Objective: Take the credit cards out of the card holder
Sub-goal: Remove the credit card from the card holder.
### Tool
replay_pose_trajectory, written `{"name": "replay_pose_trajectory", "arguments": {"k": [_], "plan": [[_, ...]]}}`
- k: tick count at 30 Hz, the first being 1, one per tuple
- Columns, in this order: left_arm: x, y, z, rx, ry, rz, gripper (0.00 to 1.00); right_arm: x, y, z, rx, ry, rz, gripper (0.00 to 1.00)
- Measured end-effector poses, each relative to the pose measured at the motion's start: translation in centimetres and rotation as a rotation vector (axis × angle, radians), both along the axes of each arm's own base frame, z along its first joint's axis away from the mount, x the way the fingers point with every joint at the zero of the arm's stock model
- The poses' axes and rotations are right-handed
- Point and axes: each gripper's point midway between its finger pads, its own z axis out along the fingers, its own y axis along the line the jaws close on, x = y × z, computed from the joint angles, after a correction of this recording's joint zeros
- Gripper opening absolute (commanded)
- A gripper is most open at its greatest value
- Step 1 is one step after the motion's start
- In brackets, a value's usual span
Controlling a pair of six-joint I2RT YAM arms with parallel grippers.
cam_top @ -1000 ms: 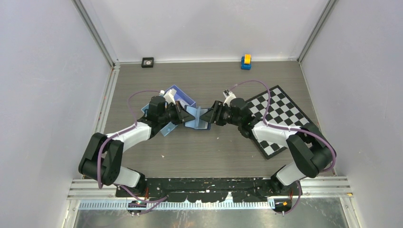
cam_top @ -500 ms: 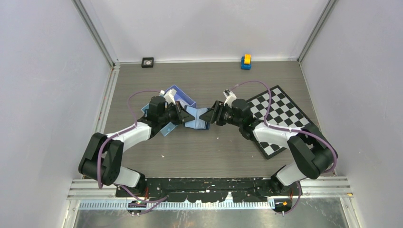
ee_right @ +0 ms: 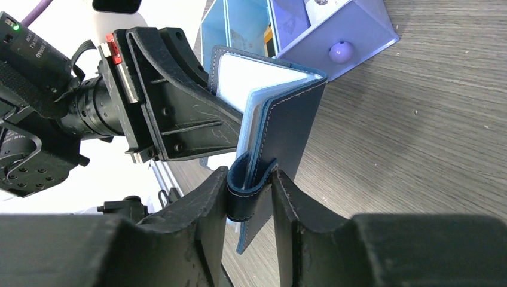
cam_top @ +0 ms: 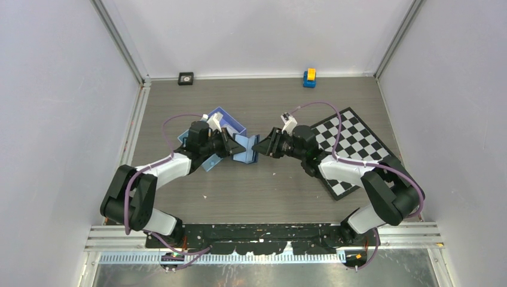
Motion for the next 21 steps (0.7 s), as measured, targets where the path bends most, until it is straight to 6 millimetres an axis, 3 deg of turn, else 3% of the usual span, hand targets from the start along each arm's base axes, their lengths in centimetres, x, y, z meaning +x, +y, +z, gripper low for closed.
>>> {"name": "replay_pose_trajectory", "arguments": {"k": [21], "plan": [[0.03,0.01,-0.04,0.001,0.001,0.001,0.0,-0.04,-0.25,-0.67,-0.022,0.021,-0.011,0.27]]}}
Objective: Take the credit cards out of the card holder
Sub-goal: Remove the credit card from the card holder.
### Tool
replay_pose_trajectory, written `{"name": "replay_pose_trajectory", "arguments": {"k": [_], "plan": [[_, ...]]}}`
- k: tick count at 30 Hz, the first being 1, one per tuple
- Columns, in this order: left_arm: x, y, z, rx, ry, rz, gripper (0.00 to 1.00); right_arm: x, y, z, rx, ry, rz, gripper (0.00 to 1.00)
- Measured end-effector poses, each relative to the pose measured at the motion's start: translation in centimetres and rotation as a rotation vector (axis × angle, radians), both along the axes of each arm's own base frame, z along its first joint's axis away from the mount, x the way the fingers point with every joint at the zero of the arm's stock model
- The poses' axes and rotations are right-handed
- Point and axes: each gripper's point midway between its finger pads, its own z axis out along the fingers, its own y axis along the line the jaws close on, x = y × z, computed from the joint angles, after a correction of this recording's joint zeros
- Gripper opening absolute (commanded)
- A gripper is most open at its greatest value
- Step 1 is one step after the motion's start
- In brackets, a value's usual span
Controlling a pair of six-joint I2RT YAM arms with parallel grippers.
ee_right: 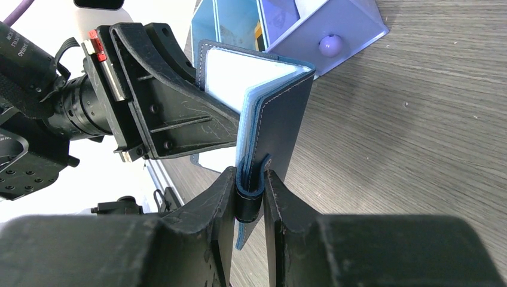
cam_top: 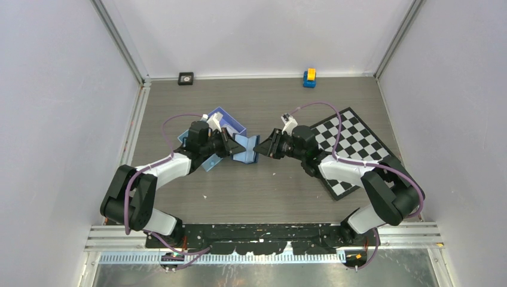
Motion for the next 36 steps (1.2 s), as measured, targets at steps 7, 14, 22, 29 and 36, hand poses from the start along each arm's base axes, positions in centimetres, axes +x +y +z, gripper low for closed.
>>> {"name": "replay_pose_trajectory", "arguments": {"k": [7,14,22,29,36], "plan": [[-0.1,-0.3,-0.2,-0.012,0.011,-0.017,0.0,-0.1,0.1,0.2,0.008,-0.004,0.01,0.27],[-0.1,-0.6,-0.3,-0.024,0.017,-0.031,0.0,-0.1,0.1,0.1,0.006,-0.002,0.009,0.27],[0.0,-0.5,-0.4,-0.017,0.014,-0.026,0.0,0.2,-0.1,-0.3,-0.027,0.018,-0.01,0.26],[0.3,0.0,-0.6,0.008,0.008,0.001,0.0,1.0,-0.1,-0.8,-0.076,0.049,-0.034,0.24],[0.3,0.3,-1.1,0.035,0.016,0.011,0.0,1.1,-0.4,-2.0,-0.123,0.084,-0.042,0.31]]}}
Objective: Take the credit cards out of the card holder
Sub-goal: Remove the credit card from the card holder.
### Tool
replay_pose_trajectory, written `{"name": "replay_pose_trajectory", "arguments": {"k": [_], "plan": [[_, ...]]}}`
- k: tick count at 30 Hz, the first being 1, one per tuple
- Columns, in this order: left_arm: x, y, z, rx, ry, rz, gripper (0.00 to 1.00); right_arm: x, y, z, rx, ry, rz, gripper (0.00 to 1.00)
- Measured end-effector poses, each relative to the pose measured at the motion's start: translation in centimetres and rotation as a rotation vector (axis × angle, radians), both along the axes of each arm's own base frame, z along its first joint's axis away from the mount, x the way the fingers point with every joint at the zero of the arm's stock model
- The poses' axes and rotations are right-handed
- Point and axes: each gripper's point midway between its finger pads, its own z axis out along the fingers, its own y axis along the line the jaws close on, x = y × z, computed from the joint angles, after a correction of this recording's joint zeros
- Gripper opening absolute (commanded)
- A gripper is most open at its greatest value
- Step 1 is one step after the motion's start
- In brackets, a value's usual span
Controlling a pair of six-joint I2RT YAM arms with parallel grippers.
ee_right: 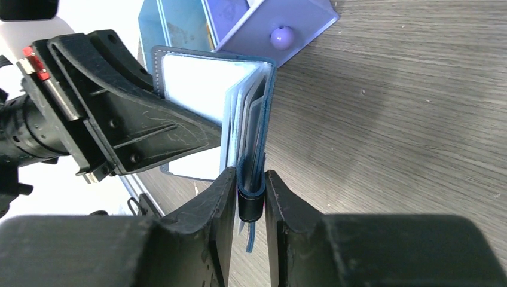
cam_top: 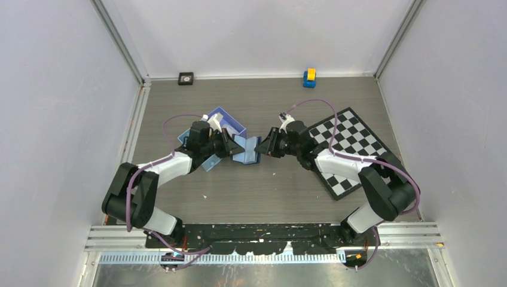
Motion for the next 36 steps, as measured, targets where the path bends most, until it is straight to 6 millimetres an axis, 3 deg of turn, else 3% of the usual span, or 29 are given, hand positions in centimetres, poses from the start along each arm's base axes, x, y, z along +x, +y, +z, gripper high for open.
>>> {"name": "replay_pose_trajectory", "arguments": {"k": [7,12,15,25,29,36], "plan": [[0.0,0.6,-0.3,0.058,-0.01,0.017,0.0,0.1,-0.1,-1.5,-0.043,0.037,-0.001,0.4],[0.0,0.4,0.6,0.126,-0.06,0.012,0.0,0.1,0.2,-2.2,-0.069,0.058,0.009,0.48],[-0.3,-0.4,1.4,0.136,-0.089,-0.014,0.0,-0.1,0.4,-2.3,-0.072,0.059,0.022,0.54],[-0.5,-0.7,1.5,0.135,-0.092,-0.027,0.0,-0.5,1.1,-1.7,-0.046,0.047,0.057,0.58],[-0.7,-1.0,1.3,0.122,-0.078,-0.041,0.0,-0.6,1.3,-1.5,-0.037,0.041,0.065,0.32],[-0.8,-1.4,1.0,0.09,-0.053,-0.061,0.07,-0.7,1.1,-1.9,-0.05,0.054,0.055,0.16]]}}
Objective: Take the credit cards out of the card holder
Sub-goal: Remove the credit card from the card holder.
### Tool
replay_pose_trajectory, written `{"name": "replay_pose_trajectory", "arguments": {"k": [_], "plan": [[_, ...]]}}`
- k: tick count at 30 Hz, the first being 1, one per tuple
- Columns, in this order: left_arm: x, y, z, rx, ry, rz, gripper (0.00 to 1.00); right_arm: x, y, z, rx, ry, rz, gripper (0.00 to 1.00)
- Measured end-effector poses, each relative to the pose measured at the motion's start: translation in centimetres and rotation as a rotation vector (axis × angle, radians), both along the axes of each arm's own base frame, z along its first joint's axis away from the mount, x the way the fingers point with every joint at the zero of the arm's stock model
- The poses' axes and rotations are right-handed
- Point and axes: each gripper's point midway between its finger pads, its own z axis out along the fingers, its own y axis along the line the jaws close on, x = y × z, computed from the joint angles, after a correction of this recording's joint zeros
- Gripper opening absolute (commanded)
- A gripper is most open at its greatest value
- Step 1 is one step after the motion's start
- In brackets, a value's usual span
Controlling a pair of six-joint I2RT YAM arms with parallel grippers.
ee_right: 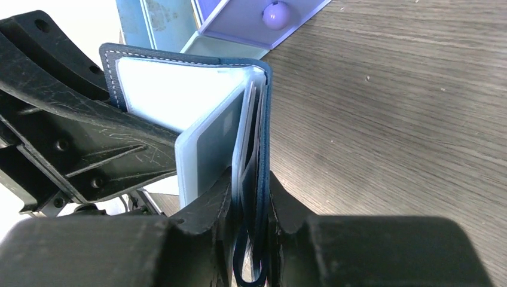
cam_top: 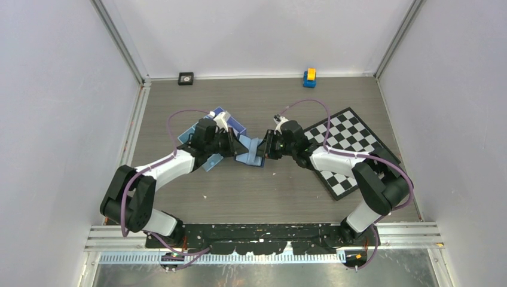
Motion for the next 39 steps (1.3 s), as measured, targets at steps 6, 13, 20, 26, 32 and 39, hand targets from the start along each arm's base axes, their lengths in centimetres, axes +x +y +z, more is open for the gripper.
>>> {"name": "replay_pose_trajectory", "arguments": {"k": [6,13,20,26,32,39], "plan": [[0.2,-0.3,1.0,-0.057,-0.007,-0.014,0.43,0.5,-0.1,0.2,-0.008,-0.009,-0.019,0.09],[0.1,-1.3,2.7,-0.13,-0.037,-0.059,0.64,0.2,-0.5,-0.5,-0.036,0.017,-0.026,0.07],[0.1,-1.5,2.1,-0.127,-0.026,-0.064,0.59,0.1,-0.6,-0.6,-0.041,0.023,-0.027,0.07],[0.0,-1.4,1.4,-0.112,-0.005,-0.062,0.59,0.1,-0.6,-0.6,-0.041,0.023,-0.026,0.07],[-0.2,-1.4,0.6,-0.085,0.02,-0.065,0.68,0.1,-0.6,-0.6,-0.041,0.022,-0.026,0.07],[-0.3,-1.6,0.4,-0.074,0.026,-0.073,0.54,0.1,-0.5,-0.6,-0.04,0.023,-0.024,0.07]]}}
